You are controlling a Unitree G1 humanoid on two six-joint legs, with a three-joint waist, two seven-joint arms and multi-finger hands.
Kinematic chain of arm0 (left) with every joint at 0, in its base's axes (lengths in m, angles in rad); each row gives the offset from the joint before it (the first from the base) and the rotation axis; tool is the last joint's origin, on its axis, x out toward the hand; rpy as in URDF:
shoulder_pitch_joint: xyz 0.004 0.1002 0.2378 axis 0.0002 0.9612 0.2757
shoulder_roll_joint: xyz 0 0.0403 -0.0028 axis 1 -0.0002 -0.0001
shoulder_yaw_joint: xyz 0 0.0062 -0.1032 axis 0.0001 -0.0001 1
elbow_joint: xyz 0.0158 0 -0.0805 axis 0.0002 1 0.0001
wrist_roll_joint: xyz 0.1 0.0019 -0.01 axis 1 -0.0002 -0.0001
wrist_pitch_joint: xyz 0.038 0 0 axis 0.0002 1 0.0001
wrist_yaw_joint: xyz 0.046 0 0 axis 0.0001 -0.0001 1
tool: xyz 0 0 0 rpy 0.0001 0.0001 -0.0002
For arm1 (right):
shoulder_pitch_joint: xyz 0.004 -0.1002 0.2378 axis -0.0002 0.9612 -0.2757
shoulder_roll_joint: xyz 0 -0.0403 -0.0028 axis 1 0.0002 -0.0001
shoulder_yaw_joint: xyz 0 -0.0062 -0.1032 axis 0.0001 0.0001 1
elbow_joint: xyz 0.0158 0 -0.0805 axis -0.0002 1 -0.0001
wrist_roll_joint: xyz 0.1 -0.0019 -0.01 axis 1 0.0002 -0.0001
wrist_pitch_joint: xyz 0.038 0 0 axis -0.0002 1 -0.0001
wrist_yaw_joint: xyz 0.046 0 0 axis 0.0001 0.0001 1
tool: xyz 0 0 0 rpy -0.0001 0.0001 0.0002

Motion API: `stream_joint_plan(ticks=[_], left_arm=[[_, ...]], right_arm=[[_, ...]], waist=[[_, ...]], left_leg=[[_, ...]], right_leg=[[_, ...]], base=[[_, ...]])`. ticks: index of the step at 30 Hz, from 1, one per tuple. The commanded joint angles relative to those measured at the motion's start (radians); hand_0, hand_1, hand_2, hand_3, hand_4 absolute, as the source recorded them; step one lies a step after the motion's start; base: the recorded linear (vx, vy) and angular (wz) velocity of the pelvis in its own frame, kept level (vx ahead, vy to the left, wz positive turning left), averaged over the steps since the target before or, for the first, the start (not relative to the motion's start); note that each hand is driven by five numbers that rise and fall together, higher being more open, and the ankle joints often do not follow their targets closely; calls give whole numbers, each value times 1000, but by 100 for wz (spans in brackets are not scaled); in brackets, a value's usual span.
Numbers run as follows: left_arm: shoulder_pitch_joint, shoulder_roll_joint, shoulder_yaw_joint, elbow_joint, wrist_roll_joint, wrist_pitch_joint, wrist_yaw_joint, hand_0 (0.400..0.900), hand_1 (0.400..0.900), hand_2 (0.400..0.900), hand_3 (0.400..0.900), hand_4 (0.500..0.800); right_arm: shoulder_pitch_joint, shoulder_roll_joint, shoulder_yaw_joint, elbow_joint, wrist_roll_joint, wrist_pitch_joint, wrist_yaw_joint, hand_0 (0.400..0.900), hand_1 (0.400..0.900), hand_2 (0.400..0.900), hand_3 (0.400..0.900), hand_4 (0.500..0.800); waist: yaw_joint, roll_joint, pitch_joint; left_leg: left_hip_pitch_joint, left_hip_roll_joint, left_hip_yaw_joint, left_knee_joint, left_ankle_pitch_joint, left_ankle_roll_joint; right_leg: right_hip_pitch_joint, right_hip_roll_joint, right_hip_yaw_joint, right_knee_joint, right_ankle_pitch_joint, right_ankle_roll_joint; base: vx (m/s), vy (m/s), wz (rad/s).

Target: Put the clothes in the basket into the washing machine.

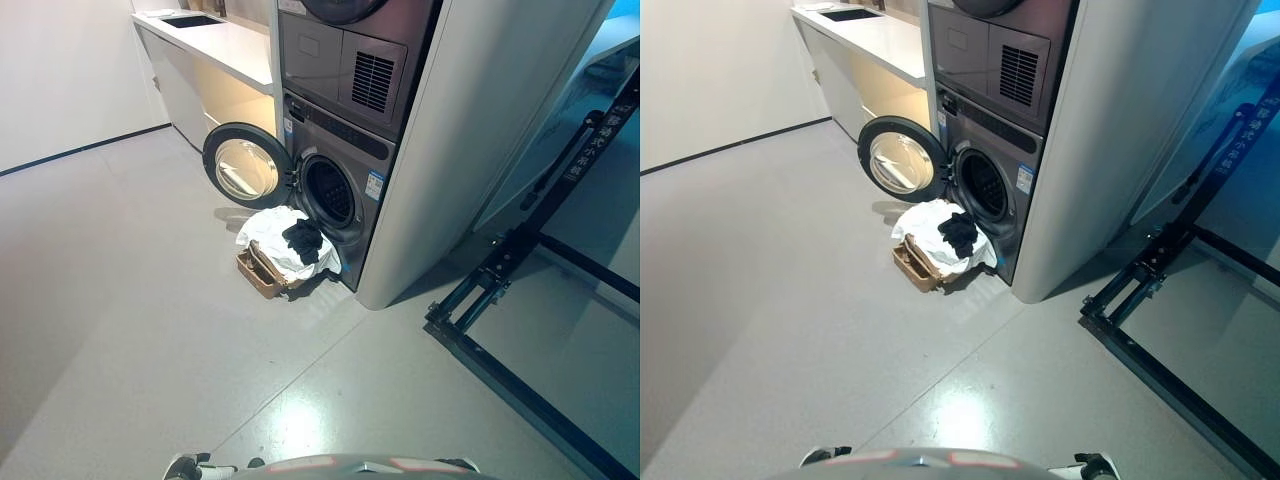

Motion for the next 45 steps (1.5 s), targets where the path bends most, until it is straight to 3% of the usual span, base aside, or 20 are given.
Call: stream_joint_plan(ticks=[1, 11, 20, 22, 25, 28, 30, 37, 39, 41, 45], left_arm=[[-45, 8, 23, 60, 40, 6, 22, 900, 900, 900, 900, 800], [-50, 18, 26, 56, 37, 10, 28, 900, 900, 900, 900, 800], [-68, 32, 39, 48, 6, 9, 33, 900, 900, 900, 900, 800], [-71, 36, 44, 48, 4, 10, 31, 900, 900, 900, 900, 800], [-81, 42, 40, 33, -8, 6, 29, 900, 900, 900, 900, 800], [-101, 46, 25, 27, -8, 4, 25, 900, 900, 900, 900, 800], [-116, 47, 18, 28, -6, 3, 24, 900, 900, 900, 900, 800], [-146, 34, 16, 30, -2, 2, 19, 900, 900, 900, 900, 800], [-140, 28, 20, 28, -4, 2, 19, 900, 900, 900, 900, 800], [-132, 19, 16, 29, 1, 0, 15, 900, 900, 900, 900, 800], [-113, 9, 23, 30, -7, 4, 22, 900, 900, 900, 900, 800]], right_arm=[[-48, -13, 39, -7, -9, -1, -19, 900, 900, 900, 900, 800], [-49, -12, 44, -34, -10, 3, -13, 900, 900, 900, 900, 800], [-68, -23, 50, -67, -18, 8, -9, 900, 900, 900, 900, 800], [-66, -27, 42, -61, -20, 9, -9, 900, 900, 900, 900, 800], [-70, -48, 26, -28, -19, 12, -16, 900, 900, 900, 900, 800], [-72, -60, 9, -12, 1, 3, -21, 900, 900, 900, 900, 800], [-71, -62, 1, -3, 19, -1, -24, 900, 900, 900, 900, 800], [-66, -69, -7, 3, 32, 0, -26, 900, 900, 900, 900, 800], [-55, -71, -8, -3, 30, -1, -23, 900, 900, 900, 900, 800], [-40, -73, -8, 1, 32, -4, -16, 900, 900, 900, 900, 800], [-33, -78, 1, -7, 33, -9, -13, 900, 900, 900, 900, 800]], waist=[[13, -3, 3], [15, -10, 12], [27, -17, 38], [27, -20, 47], [15, -8, 88], [-13, 15, 111], [-36, 21, 122], [-116, -3, 121], [-130, -1, 111], [-142, 3, 82], [-137, 36, 51]], left_leg=[[-45, -63, -22, 0, -26, 44], [-52, -71, -26, 0, -32, 54], [-60, -106, -34, 0, -41, 94], [-52, -118, -39, 0, -47, 106], [-38, -138, -62, 2, -45, 129], [-17, -134, -107, 8, -59, 135], [9, -135, -135, 5, -73, 133], [161, -160, -228, 0, -189, 115], [202, -156, -254, 0, -216, 109], [228, -145, -276, 0, -239, 99], [222, -95, -283, 71, -169, 64]], right_leg=[[-25, 4, -1, 86, 1, 36], [-44, -5, 1, 112, -3, 43], [-120, -36, 26, 260, -7, 64], [-166, -56, 31, 361, 39, 68], [-259, -80, 66, 544, 196, 68], [-361, -42, 98, 626, 161, 39], [-427, -19, 102, 582, 140, 28], [-501, 24, 54, 198, 236, 71], [-505, 42, 38, 190, 240, 67], [-481, 66, 63, 186, 216, 49], [-462, 118, 47, 231, 161, 13]], base=[[0, 0, 0], [6, 10, 0], [18, 85, -3], [41, 144, 10], [36, 184, 31], [144, 124, 58], [235, 37, 58], [331, -49, 44], [472, -127, 49], [468, -201, 49], [361, -219, 13]])
